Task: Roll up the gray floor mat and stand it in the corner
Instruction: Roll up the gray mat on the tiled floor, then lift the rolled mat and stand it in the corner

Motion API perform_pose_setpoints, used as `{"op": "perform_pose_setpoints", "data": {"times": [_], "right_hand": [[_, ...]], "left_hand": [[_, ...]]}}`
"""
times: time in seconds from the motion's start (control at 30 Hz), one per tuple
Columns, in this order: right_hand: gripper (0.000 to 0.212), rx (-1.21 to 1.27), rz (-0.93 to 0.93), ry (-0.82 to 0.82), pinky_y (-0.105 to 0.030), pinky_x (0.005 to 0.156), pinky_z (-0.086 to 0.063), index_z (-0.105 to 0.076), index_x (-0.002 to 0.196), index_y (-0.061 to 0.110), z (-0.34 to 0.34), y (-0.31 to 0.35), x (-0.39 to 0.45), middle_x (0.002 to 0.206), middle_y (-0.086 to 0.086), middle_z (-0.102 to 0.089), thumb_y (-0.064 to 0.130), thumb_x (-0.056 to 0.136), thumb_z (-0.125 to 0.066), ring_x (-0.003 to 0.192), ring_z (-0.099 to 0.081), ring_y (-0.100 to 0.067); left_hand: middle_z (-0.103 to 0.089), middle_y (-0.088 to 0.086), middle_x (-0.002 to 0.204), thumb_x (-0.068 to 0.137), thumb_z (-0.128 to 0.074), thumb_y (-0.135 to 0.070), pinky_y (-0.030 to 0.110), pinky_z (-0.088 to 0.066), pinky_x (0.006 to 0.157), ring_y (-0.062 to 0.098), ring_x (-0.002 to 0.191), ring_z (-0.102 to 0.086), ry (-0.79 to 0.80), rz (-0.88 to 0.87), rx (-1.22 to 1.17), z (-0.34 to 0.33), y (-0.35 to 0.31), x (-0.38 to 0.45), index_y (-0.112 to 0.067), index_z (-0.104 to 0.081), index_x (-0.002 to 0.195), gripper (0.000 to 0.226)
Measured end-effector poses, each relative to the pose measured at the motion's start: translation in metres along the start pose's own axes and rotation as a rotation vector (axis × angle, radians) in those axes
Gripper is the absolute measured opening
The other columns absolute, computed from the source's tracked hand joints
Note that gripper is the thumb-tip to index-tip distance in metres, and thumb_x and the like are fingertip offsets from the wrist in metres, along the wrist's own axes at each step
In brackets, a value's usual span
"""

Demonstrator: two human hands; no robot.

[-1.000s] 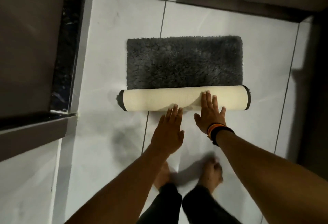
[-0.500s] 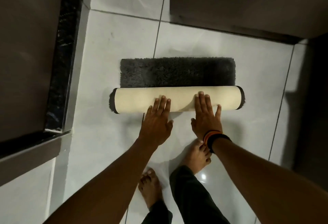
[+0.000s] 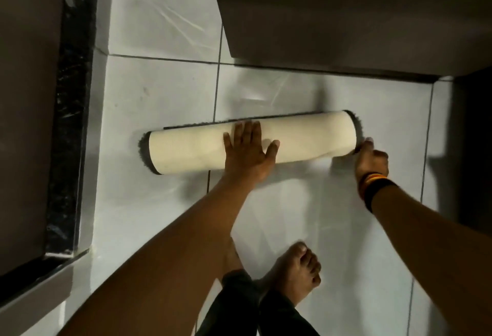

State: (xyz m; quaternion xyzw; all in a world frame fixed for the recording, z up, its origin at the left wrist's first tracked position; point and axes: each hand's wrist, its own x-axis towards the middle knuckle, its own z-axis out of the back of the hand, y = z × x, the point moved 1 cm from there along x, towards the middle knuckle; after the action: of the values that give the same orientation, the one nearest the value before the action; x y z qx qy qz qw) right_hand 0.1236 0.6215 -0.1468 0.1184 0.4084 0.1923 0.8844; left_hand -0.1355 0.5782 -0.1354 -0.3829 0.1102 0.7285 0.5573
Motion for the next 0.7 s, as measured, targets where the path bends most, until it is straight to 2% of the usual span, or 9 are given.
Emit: {"op": "perform_pose_setpoints", "data": {"times": [0.07,0.13,0.23,0.3,0.37,0.5,0.57,0.63,0.7], "right_hand": [[0.083,0.341,-0.317,0.293,-0.051,0.112,-0.042,-0.046,0.148,0.011,-0.008,-0.004,0.015,0.145,-0.013,-0.056,0.073,0.096,-0.025,0.132,-0.053,-0.034],[0.095,0.673,-0.361,0.503,-0.054,0.112,-0.039,-0.037,0.154,0.015,-0.021,0.005,0.023,0.149,-0.014,-0.053,0.082,0.09,-0.015,0.135,-0.051,-0.035],[0.095,0.962,-0.347,0.527,-0.063,0.103,-0.048,-0.047,0.147,0.024,-0.041,0.028,0.014,0.138,-0.019,-0.061,0.089,0.082,-0.023,0.122,-0.06,-0.045],[0.097,1.012,-0.349,0.49,-0.071,0.101,-0.045,-0.052,0.143,0.027,-0.04,0.034,-0.005,0.134,-0.019,-0.063,0.093,0.077,-0.025,0.119,-0.06,-0.049],[0.101,1.023,-0.346,0.46,-0.071,0.098,-0.046,-0.056,0.139,0.026,-0.028,0.034,-0.029,0.131,-0.019,-0.066,0.096,0.074,-0.023,0.117,-0.062,-0.049],[0.097,0.975,-0.285,0.522,-0.068,0.096,-0.05,-0.063,0.131,0.031,0.01,0.053,-0.104,0.129,-0.01,-0.071,0.097,0.071,-0.025,0.116,-0.064,-0.044],[0.09,0.928,-0.194,0.6,-0.069,0.092,-0.052,-0.066,0.125,0.035,0.026,0.076,-0.154,0.124,-0.001,-0.074,0.096,0.073,-0.025,0.116,-0.066,-0.04],[0.088,0.896,-0.134,0.668,-0.067,0.081,-0.056,-0.068,0.123,0.034,0.033,0.094,-0.199,0.121,0.0,-0.075,0.095,0.074,-0.029,0.111,-0.07,-0.036],[0.088,0.789,-0.051,0.737,-0.063,0.078,-0.058,-0.069,0.124,0.034,0.039,0.117,-0.254,0.122,-0.002,-0.075,0.095,0.073,-0.031,0.109,-0.072,-0.034]], "left_hand": [[-0.005,0.006,0.175,0.103,-0.02,-0.062,0.053,0.006,0.128,0.026,0.161,0.003,-0.05,-0.006,-0.006,0.015,0.001,0.022,-0.02,-0.01,0.166,0.076],[-0.02,0.007,0.172,0.103,-0.02,-0.063,0.053,0.002,0.128,0.028,0.16,-0.008,-0.069,-0.016,-0.018,0.029,0.002,0.038,-0.02,-0.023,0.163,0.074],[-0.037,0.008,0.164,0.101,-0.016,-0.066,0.055,-0.004,0.128,0.029,0.156,-0.021,-0.03,-0.022,-0.047,0.043,0.006,0.048,-0.02,-0.036,0.157,0.075],[-0.038,0.008,0.164,0.101,-0.014,-0.066,0.055,-0.003,0.128,0.029,0.157,-0.022,0.015,-0.016,-0.085,0.052,0.009,0.04,-0.022,-0.035,0.157,0.075],[-0.034,0.007,0.166,0.103,-0.015,-0.065,0.055,-0.003,0.129,0.029,0.157,-0.02,0.021,0.008,-0.111,0.064,0.014,0.021,-0.023,-0.034,0.159,0.072],[-0.021,0.006,0.172,0.105,-0.021,-0.061,0.051,-0.01,0.129,0.027,0.159,-0.015,-0.091,0.09,-0.231,0.105,0.009,-0.059,-0.021,-0.025,0.163,0.071],[-0.013,-0.004,0.174,0.102,-0.019,-0.067,0.043,-0.009,0.131,0.018,0.161,-0.009,-0.152,0.064,-0.403,0.124,-0.006,-0.117,-0.033,-0.016,0.164,0.071],[-0.005,-0.022,0.172,0.094,-0.014,-0.08,0.032,-0.008,0.127,0.003,0.159,-0.002,-0.172,-0.013,-0.564,0.145,-0.026,-0.172,-0.053,-0.004,0.159,0.072],[0.001,-0.03,0.169,0.086,-0.011,-0.088,0.029,-0.006,0.125,-0.003,0.157,0.003,-0.202,0.009,-0.738,0.173,-0.034,-0.214,-0.064,0.002,0.154,0.073]]}}
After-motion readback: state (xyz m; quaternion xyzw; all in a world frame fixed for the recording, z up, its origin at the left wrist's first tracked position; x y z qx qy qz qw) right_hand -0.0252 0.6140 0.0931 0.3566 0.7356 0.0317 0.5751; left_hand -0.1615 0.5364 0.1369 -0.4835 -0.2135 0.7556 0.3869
